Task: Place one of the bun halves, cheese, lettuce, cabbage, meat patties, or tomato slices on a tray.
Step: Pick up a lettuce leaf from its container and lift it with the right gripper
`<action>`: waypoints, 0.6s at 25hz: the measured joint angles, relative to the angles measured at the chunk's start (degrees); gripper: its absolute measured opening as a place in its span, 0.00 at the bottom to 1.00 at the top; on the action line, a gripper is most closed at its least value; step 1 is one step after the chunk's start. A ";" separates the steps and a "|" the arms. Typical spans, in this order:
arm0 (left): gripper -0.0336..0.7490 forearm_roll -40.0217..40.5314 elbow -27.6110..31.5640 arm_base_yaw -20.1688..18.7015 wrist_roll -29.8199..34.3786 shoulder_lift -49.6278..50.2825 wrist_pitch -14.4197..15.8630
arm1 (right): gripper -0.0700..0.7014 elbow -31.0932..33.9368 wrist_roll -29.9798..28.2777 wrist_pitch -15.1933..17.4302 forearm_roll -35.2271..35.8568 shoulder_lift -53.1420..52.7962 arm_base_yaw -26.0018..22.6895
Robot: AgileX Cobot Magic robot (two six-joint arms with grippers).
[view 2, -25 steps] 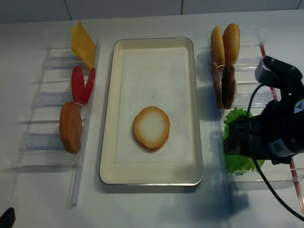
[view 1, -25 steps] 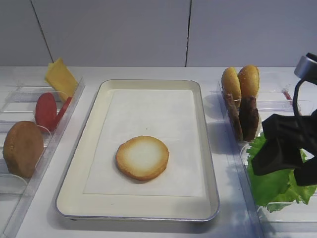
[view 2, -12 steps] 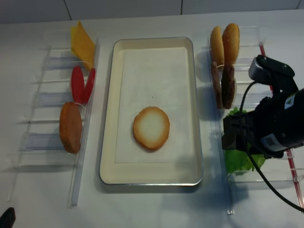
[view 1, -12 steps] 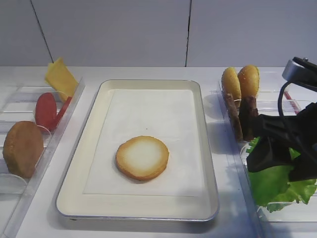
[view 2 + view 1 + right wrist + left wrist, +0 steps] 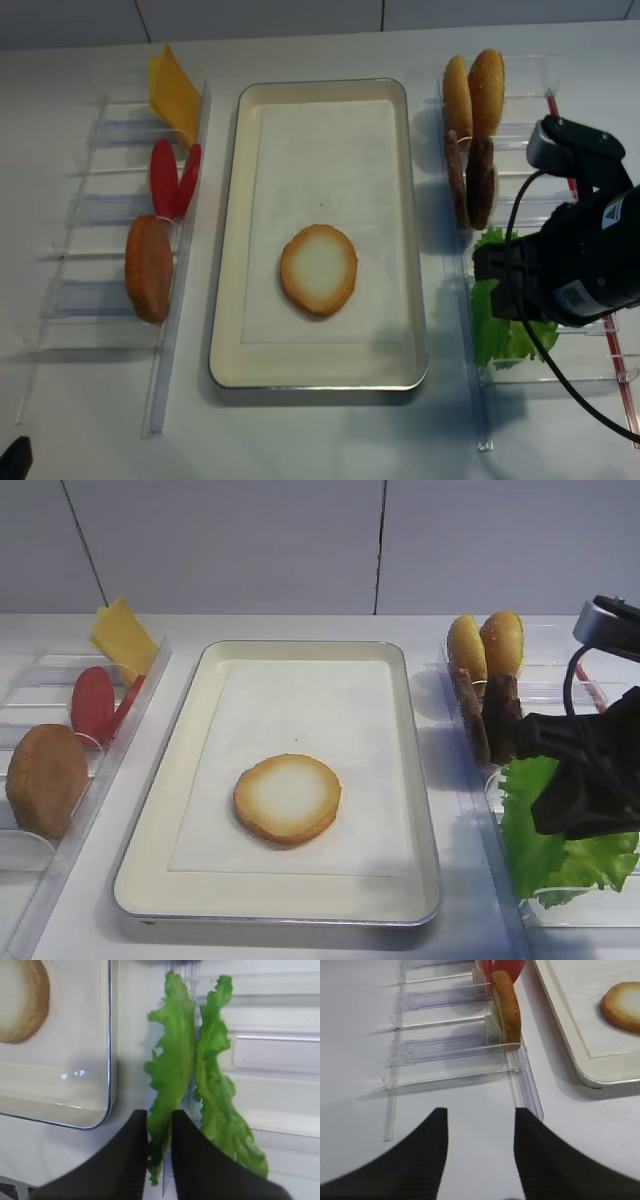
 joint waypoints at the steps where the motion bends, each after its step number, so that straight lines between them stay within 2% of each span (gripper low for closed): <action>1: 0.42 0.00 0.00 0.00 0.00 0.00 0.00 | 0.26 -0.37 0.23 0.46 -0.56 0.00 0.00; 5: 0.42 0.00 0.00 0.00 0.00 0.00 0.00 | 0.16 -2.22 0.99 2.50 -3.51 0.00 0.00; 15: 0.42 0.00 0.00 0.00 0.00 0.00 0.00 | 0.16 -10.67 1.63 10.15 -4.81 -1.03 0.00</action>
